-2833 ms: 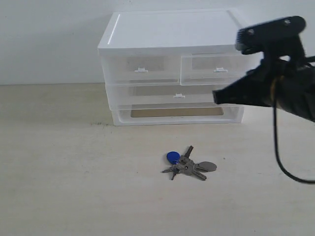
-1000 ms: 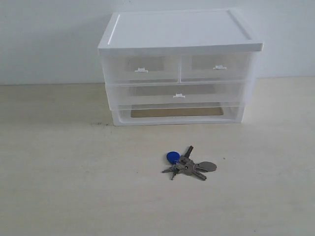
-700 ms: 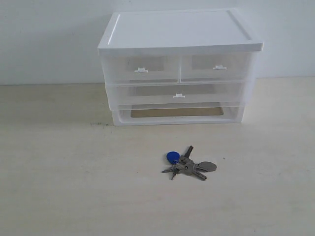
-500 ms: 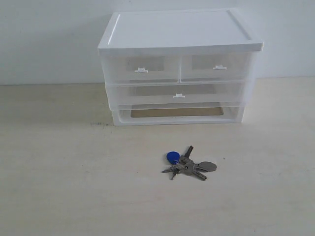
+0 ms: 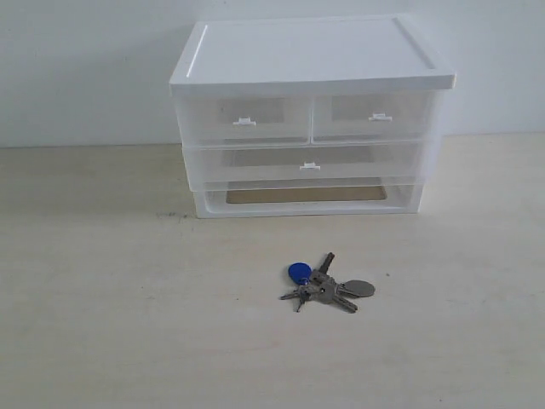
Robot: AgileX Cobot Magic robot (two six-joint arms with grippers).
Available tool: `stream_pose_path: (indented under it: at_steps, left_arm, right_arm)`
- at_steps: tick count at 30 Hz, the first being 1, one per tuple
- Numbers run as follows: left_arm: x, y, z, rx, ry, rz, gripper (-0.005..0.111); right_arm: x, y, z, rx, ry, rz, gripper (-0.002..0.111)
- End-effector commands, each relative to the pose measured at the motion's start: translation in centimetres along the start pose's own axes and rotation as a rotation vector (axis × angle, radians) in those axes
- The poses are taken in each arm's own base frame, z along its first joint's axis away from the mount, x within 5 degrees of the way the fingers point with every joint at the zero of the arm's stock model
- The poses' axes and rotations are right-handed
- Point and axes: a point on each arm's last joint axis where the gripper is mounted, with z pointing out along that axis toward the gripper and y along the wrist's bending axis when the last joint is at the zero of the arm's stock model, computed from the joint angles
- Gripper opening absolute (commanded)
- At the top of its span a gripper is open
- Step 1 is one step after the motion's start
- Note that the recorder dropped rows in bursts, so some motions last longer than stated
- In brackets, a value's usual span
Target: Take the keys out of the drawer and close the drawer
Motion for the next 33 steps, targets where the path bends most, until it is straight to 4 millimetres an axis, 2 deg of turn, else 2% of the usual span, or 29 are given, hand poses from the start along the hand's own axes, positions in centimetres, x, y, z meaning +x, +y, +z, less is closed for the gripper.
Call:
stream_pose_path:
  at_steps: [1, 6, 11, 14, 19, 26, 29, 33]
  left_arm:
    - [0.3, 0.0, 0.0, 0.001, 0.012, -0.023, 0.004]
    - [0.3, 0.2, 0.0, -0.019, 0.019, -0.024, 0.004]
    - [0.4, 1.6, -0.2, -0.182, 0.005, -0.246, 0.004]
    - [1.0, 2.6, -0.4, -0.299, 0.051, -0.301, 0.004]
    - [2.1, 2.9, -0.8, -0.365, 0.202, -0.149, 0.004]
    - [3.3, 3.5, -1.4, -0.512, 0.311, -0.060, 0.004]
    - [5.6, 3.4, -2.2, -0.563, 0.378, -0.013, 0.004]
    - [6.4, 3.4, -2.5, -0.573, 0.420, -0.022, 0.004]
  right_arm:
    - [0.1, 0.0, -0.1, 0.007, 0.001, -0.013, 0.000]
    - [0.1, 0.0, -0.1, 0.007, 0.001, -0.013, 0.000]
    - [0.1, 0.0, -0.1, 0.007, 0.001, -0.013, 0.000]
    - [0.1, 0.0, -0.1, 0.007, 0.001, -0.013, 0.000]
    - [0.1, 0.0, -0.1, 0.005, 0.001, -0.013, 0.000]
    - [0.1, 0.0, -0.1, 0.007, 0.001, -0.013, 0.000]
    - [0.1, 0.0, -0.1, 0.007, 0.001, -0.013, 0.000]
    - [0.1, 0.0, -0.1, 0.007, 0.001, -0.013, 0.000]
